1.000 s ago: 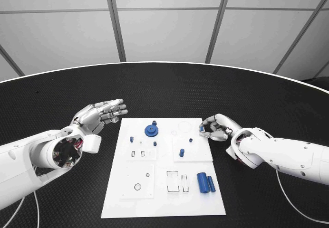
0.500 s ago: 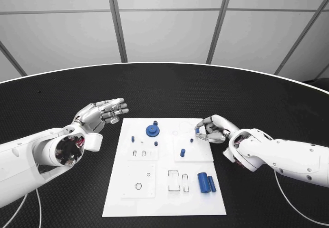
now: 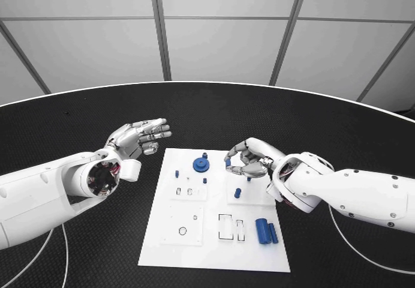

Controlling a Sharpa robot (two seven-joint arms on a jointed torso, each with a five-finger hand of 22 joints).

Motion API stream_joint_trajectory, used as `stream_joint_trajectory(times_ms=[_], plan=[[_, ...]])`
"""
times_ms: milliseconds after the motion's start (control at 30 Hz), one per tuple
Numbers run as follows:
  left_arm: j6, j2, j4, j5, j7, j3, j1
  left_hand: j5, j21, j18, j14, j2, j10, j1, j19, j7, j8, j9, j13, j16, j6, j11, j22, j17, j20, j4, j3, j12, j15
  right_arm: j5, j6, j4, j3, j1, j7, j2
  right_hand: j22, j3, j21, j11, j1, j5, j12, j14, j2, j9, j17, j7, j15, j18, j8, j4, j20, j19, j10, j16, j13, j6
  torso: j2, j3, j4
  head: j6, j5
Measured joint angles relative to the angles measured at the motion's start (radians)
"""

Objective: Assemble the parts on the task board

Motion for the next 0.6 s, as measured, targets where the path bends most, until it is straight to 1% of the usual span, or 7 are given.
stream_joint_trajectory(times_ms=[67,133,167,400,467,500,600], plan=[[0.001,0.004,-0.006,0.000,-0.001,0.000,0.000,0.005,0.000,0.000,0.000,-0.002,0.002,-0.002,0.135,0.000,0.005,0.005,0.000,0.000,0.000,0.002,0.000,0.004,0.000,0.006,0.011,0.000,0.000,-0.005,0.010,-0.011,0.000,0.003,-0.011,0.031,0.000,0.000,0.000,0.000,0.000,-0.001,0.000,0.000,0.000,0.000,0.000,0.000,0.000,0.000,0.003,0.000,0.000,0.000,0.000,0.000,0.000,0.000,-0.003,-0.0015,0.0013,-0.002,0.010],[0.002,0.008,-0.010,0.000,-0.002,0.000,0.000,0.008,0.000,0.000,0.000,-0.007,0.002,-0.007,0.319,0.000,0.009,0.011,0.000,0.002,0.000,0.002,0.000,0.009,0.001,0.014,0.026,0.000,0.000,-0.020,0.020,-0.022,0.000,0.005,-0.020,0.059,0.000,0.000,0.000,0.000,0.000,-0.001,0.000,0.000,0.000,0.000,0.000,0.002,0.000,0.000,0.003,0.000,0.000,0.000,0.000,0.000,0.000,-0.002,-0.005,-0.0029,0.0027,-0.003,0.020],[0.002,0.011,-0.014,0.000,-0.002,0.000,0.000,0.008,0.000,0.000,0.000,-0.009,0.002,-0.005,0.365,0.000,0.013,0.013,0.000,0.005,0.000,0.002,0.000,0.011,0.001,0.018,0.029,0.000,0.000,-0.035,0.026,-0.029,0.000,0.005,-0.025,0.077,0.000,0.000,0.000,0.000,0.000,-0.001,0.000,0.000,0.000,0.000,0.000,0.002,0.000,0.000,0.003,0.000,0.000,0.000,0.000,0.000,0.000,-0.002,-0.006,-0.0036,0.0036,-0.005,0.026],[0.004,0.025,-0.030,0.001,-0.005,0.000,0.000,0.008,0.000,0.000,0.000,-0.016,0.002,-0.005,0.393,0.000,0.013,0.014,0.000,0.005,0.000,0.002,0.000,0.012,0.001,0.019,0.031,0.000,0.000,-0.082,0.052,-0.071,-0.001,0.007,-0.050,0.171,0.000,0.001,0.000,0.000,0.000,-0.001,0.000,0.000,0.000,0.001,0.000,0.002,0.000,0.000,0.004,-0.001,0.000,0.000,0.000,0.000,0.000,-0.002,-0.010,-0.0063,0.0060,-0.006,0.080],[0.004,0.028,-0.034,0.002,-0.005,0.000,0.000,0.008,0.000,-0.004,0.000,-0.016,0.002,-0.005,0.393,0.000,0.013,0.014,0.000,0.005,0.000,0.002,0.000,0.012,0.000,0.019,0.030,0.000,0.000,-0.087,0.058,-0.086,-0.001,0.007,-0.058,0.195,0.000,0.003,0.000,0.000,0.000,-0.001,0.000,0.000,0.000,0.000,0.000,0.002,0.000,0.000,0.003,-0.003,0.000,0.000,0.000,0.000,0.000,-0.002,-0.011,-0.0063,0.0053,-0.008,0.095],[0.004,0.030,-0.036,0.002,-0.005,0.000,0.000,0.008,0.000,-0.015,0.000,-0.016,0.002,-0.005,0.393,0.000,0.013,0.014,0.000,0.005,0.000,0.002,0.000,0.012,0.000,0.019,0.031,0.000,0.000,-0.088,0.062,-0.092,-0.002,0.006,-0.062,0.205,0.000,0.003,0.000,0.000,0.000,-0.001,0.000,0.000,0.000,0.000,0.000,0.002,0.000,0.000,0.003,-0.003,0.000,0.000,0.000,0.000,0.000,-0.002,-0.011,-0.0060,0.0046,-0.010,0.103],[0.004,0.033,-0.041,0.002,-0.006,0.000,0.000,0.008,0.000,-0.015,0.000,-0.016,0.002,-0.005,0.393,0.000,0.013,0.014,0.000,0.005,0.000,0.002,0.000,0.012,0.000,0.019,0.031,0.000,0.000,-0.098,0.072,-0.109,-0.005,0.001,-0.072,0.234,0.000,0.003,0.000,0.000,-0.003,-0.001,0.000,0.000,0.003,0.000,0.000,0.003,0.000,0.000,0.003,-0.003,0.000,0.000,0.000,0.000,0.000,-0.004,-0.010,-0.0049,0.0029,-0.015,0.121]])
